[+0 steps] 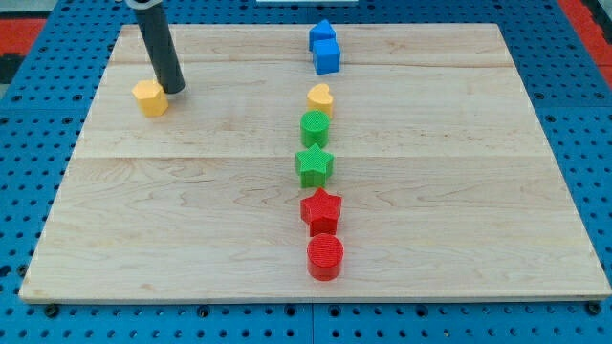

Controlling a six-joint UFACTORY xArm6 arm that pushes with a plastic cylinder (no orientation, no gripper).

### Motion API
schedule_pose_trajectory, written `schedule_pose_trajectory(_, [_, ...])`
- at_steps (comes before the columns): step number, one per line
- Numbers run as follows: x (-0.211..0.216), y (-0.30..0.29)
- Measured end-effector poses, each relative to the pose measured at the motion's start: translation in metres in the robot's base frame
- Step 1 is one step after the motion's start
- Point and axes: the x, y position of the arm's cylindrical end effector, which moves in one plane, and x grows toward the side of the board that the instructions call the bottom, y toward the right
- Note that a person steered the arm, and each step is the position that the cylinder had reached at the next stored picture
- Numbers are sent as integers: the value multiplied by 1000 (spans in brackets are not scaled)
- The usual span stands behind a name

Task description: Move the yellow heart diagonal to the green circle

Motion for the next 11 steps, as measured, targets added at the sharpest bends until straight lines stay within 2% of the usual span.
schedule_pose_trajectory(1, [35, -17])
schedule_pose_trajectory(3, [20, 140])
schedule_pose_trajectory(5, [15, 201])
schedule_pose_trajectory(6, [13, 268])
schedule_pose_trajectory(8, [-21, 236])
schedule_pose_trajectory(9, [-35, 304])
schedule_pose_trajectory(10, [-3, 348])
schedule_pose_trajectory(11, [15, 264])
